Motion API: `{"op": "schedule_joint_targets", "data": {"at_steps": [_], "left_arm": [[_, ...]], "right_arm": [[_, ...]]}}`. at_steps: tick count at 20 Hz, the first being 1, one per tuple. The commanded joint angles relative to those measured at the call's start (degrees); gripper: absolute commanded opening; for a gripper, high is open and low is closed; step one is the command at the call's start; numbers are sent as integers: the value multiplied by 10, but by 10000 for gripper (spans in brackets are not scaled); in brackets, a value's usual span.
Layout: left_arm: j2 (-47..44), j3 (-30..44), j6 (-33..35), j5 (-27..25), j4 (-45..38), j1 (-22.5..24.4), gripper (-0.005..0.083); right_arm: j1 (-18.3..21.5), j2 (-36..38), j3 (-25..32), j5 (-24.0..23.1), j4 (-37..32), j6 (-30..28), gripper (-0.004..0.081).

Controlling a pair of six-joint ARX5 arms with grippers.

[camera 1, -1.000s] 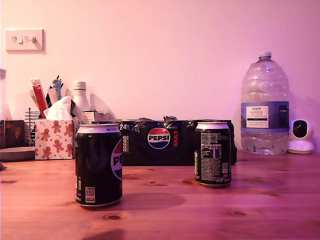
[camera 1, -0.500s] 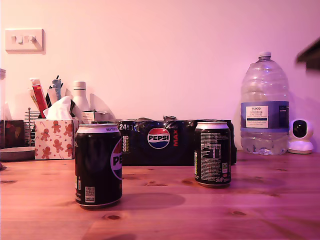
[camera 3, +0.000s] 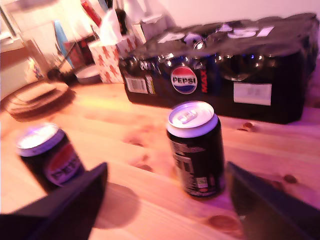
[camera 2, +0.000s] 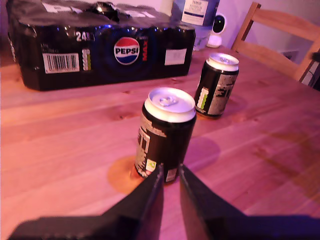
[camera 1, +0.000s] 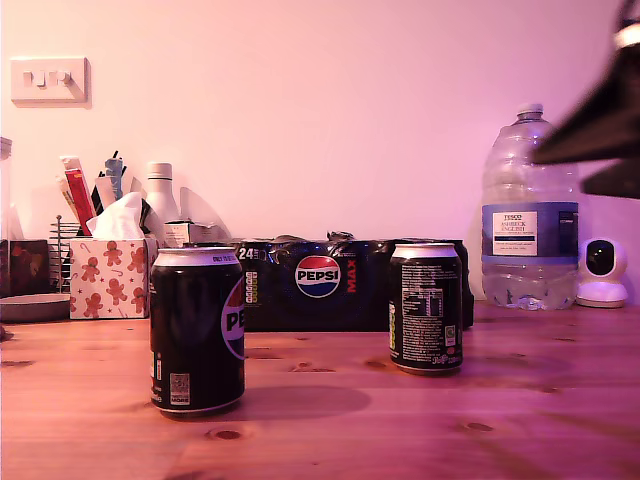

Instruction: Stack up the Pepsi cans on top of each other

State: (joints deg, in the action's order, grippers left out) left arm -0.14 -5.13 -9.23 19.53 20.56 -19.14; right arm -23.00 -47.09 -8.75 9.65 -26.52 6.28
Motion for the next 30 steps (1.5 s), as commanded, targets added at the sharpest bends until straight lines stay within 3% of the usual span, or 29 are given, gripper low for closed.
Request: {"op": "schedule_joint_targets", "data": {"at_steps": [1, 5, 12, 23, 30], "left_arm": [[-6, 10, 0, 2, 1, -4, 74], [-6, 10, -4, 10, 14, -4, -6], [-6, 10, -4, 12, 22, -4, -17], [-6, 10, -4, 12, 37, -4, -14], [-6, 10, -4, 11, 40, -4, -14]], "right_arm": [[-2, -46, 9, -3, -42, -13, 704], [-2, -155, 8, -12, -151, -18, 704], [-2, -319, -37, -13, -270, -19, 704], [-6, -477, -168, -6, -285, -19, 704], [-6, -538, -213, -6, -284, -20, 703]]}}
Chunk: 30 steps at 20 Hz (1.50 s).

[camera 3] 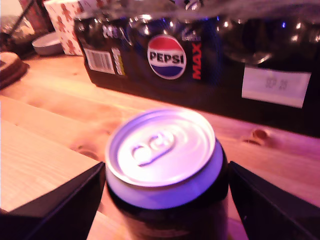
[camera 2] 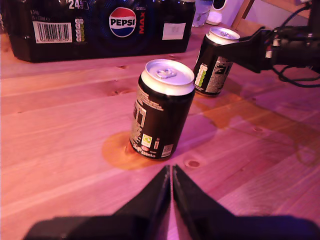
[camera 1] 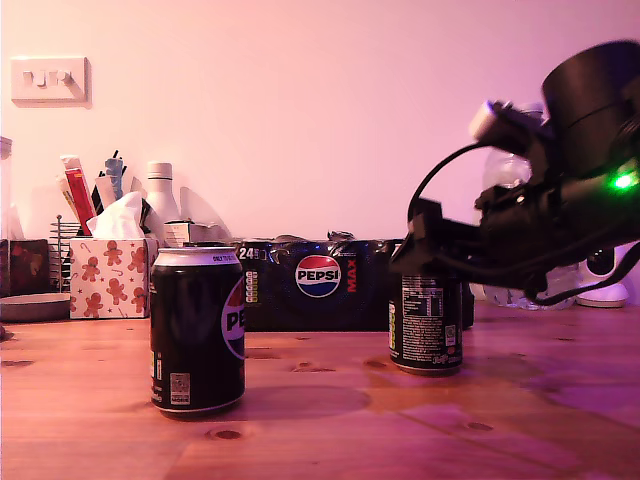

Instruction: Stack up the Pepsi cans on top of each other

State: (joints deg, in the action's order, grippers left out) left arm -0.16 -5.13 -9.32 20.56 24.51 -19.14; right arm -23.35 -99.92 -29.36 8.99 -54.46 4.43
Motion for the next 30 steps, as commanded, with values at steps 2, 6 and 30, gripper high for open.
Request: {"op": "schedule_joint_targets", "data": {"at_steps": [2, 6, 30], "left_arm": [[-5, 10, -4, 0, 1, -4, -14], [-5, 10, -3, 0, 2, -4, -14], [-6, 10, 7, 0, -6, -4, -13]], "right_arm": [[-3, -16, -15, -1, 1, -2, 703], [-3, -16, -36, -6, 23, -4, 587], [-113, 238, -53, 61, 162, -20, 352]]}}
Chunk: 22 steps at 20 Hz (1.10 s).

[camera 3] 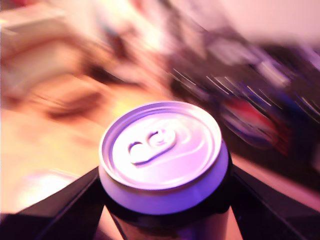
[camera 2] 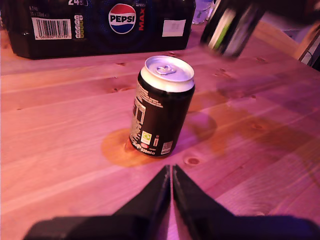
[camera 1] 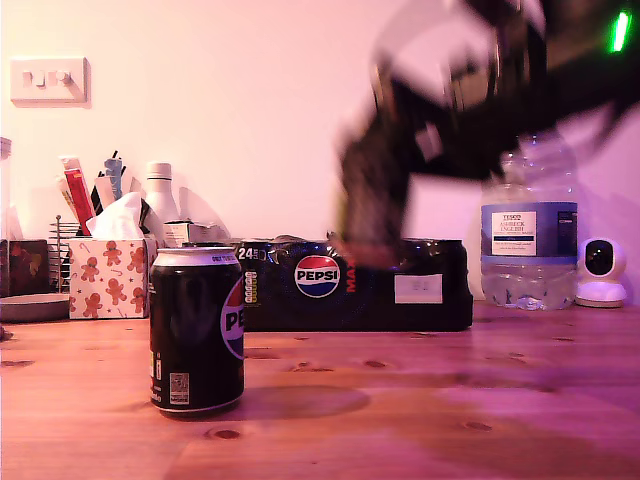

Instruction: Stack up the Pepsi cans on top of each other

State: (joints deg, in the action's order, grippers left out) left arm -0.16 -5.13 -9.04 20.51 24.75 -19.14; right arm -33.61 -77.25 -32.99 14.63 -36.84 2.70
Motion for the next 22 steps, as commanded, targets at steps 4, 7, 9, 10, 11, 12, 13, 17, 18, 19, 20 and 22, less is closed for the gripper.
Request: {"op": "schedule_joint_targets", "data": {"at_steps": [4, 7, 9, 10, 11, 12, 13, 17, 18, 19, 20, 22], "left_arm": [[-5, 10, 6, -1, -45, -4, -13], [-5, 10, 16, -10, -55, -4, -13], [-5, 10, 16, -10, -56, -4, -13], [-5, 10, 16, -10, -57, -4, -13], [-5, 10, 16, -10, -58, -4, -13], [-5, 10, 16, -10, -61, -4, -13], [-5, 10, 16, -10, -65, -4, -13], [-5, 10, 16, -10, -71, -4, -13], [-5, 10, 16, -10, -71, -4, -13], [-5, 10, 16, -10, -71, -4, -13], [-5, 10, 16, -10, -71, -4, -13], [-5, 10, 16, -10, -71, -4, -13]], "right_arm": [[-69, 25, -38, 4, 8, -5, 352], [-104, 25, -82, 2, 64, -32, 352], [-115, 25, -111, -2, 101, -47, 352], [-118, 24, -124, -2, 116, -48, 352], [-122, 21, -134, -2, 127, -51, 352], [-125, 20, -141, -2, 135, -57, 352], [-126, 17, -145, -2, 138, -59, 352], [-132, 1, -147, -2, 134, -58, 352], [-132, -5, -147, -2, 131, -59, 352], [-133, -16, -147, -2, 121, -58, 352], [-136, -28, -147, -2, 111, -58, 352], [-137, -48, -148, -2, 94, -58, 352]]}}
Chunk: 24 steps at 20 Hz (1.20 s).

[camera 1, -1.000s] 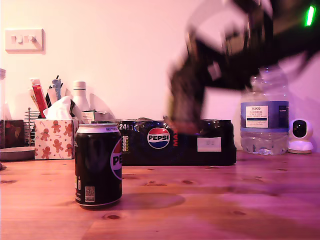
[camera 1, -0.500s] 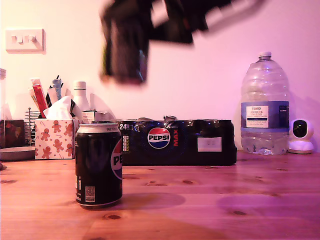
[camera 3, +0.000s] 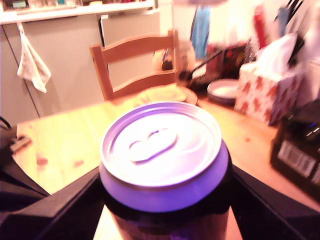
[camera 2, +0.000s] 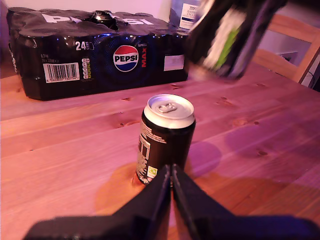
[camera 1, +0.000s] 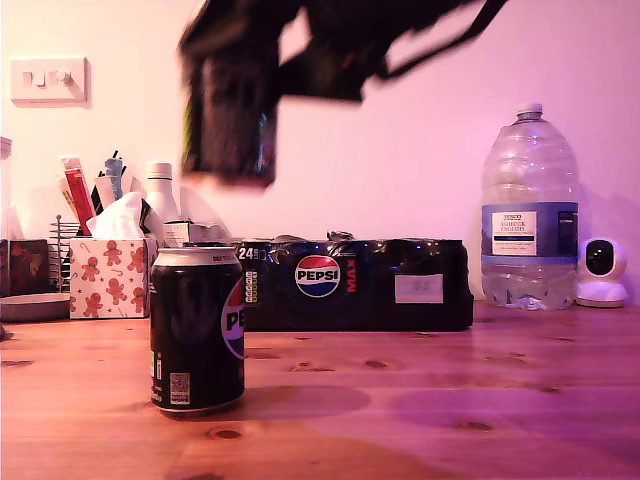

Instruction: Stack up the Pepsi cans on top of each other

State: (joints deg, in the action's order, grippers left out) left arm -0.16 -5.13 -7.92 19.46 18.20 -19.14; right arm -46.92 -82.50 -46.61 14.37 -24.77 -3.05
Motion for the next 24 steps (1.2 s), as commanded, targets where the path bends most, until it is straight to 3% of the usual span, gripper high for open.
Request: {"op": "schedule_joint_targets", "data": {"at_steps": [1, 6, 10, 17, 24], "left_arm": [[-5, 10, 5, 0, -5, -4, -13], [-5, 10, 5, 0, -2, -4, -13], [-5, 10, 5, 0, 0, -4, -13], [-5, 10, 5, 0, 0, -4, -13], [-5, 10, 5, 0, 0, -4, -13]], "right_arm": [[-6, -6, -12, 0, -33, 0, 352], [-10, -46, -45, 0, -40, 0, 352], [-10, -73, -80, 0, -4, 10, 352], [-10, -87, -85, 0, 28, 31, 352], [-10, -87, -85, -55, 45, 31, 352]]}}
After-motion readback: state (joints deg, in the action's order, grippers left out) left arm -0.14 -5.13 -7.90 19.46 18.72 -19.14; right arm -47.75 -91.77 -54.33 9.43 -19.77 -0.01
